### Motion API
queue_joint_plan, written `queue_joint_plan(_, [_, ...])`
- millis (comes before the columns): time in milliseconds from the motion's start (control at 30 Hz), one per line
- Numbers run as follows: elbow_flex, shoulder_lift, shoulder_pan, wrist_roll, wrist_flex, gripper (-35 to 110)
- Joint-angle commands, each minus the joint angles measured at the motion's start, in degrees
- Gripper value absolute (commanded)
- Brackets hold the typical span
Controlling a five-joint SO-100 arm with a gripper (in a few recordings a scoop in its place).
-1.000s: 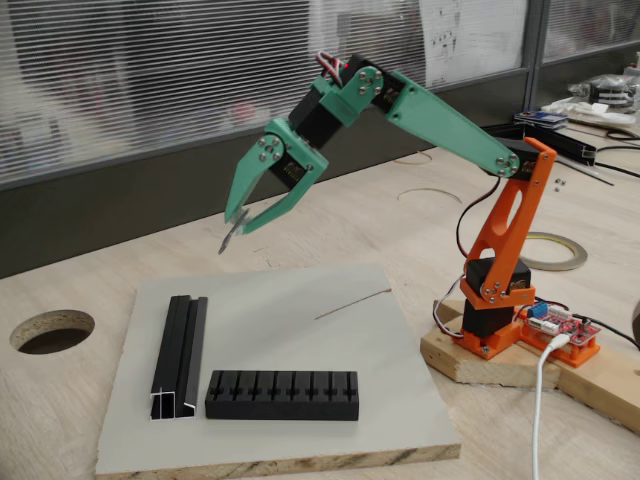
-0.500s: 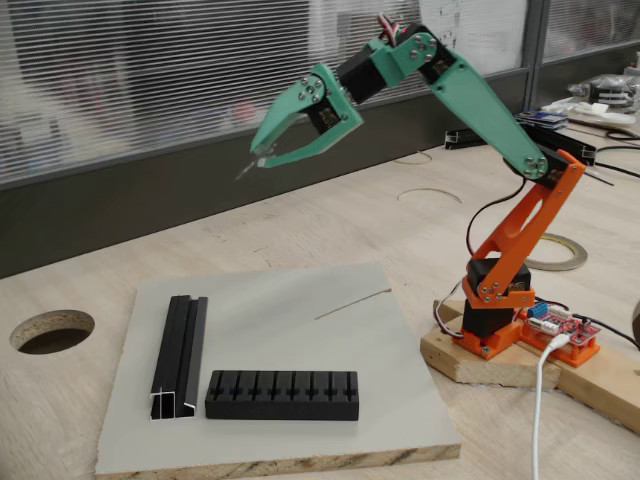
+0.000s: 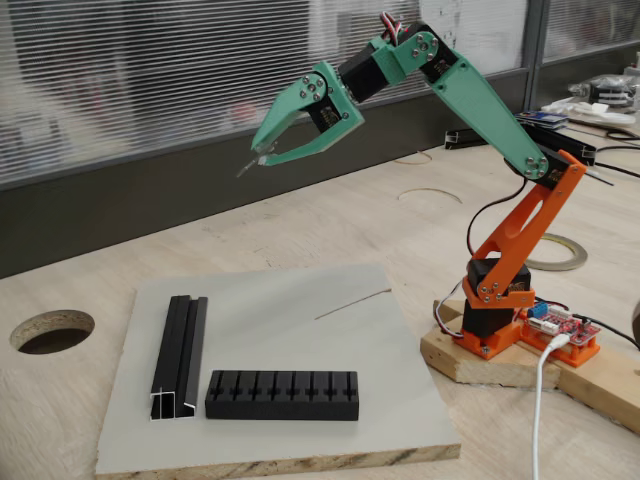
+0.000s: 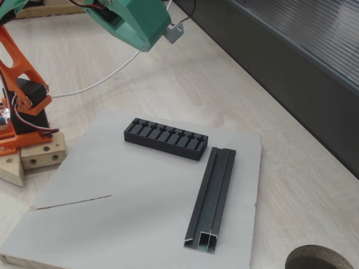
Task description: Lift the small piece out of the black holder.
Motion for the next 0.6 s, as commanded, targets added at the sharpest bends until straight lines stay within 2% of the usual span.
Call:
queue_joint_plan(0, [-0.4, 2.1, -0.4, 1.1, 1.0, 9])
queue_joint_plan(567, [-0.4, 4.2, -0.4, 0.9, 1.1, 9])
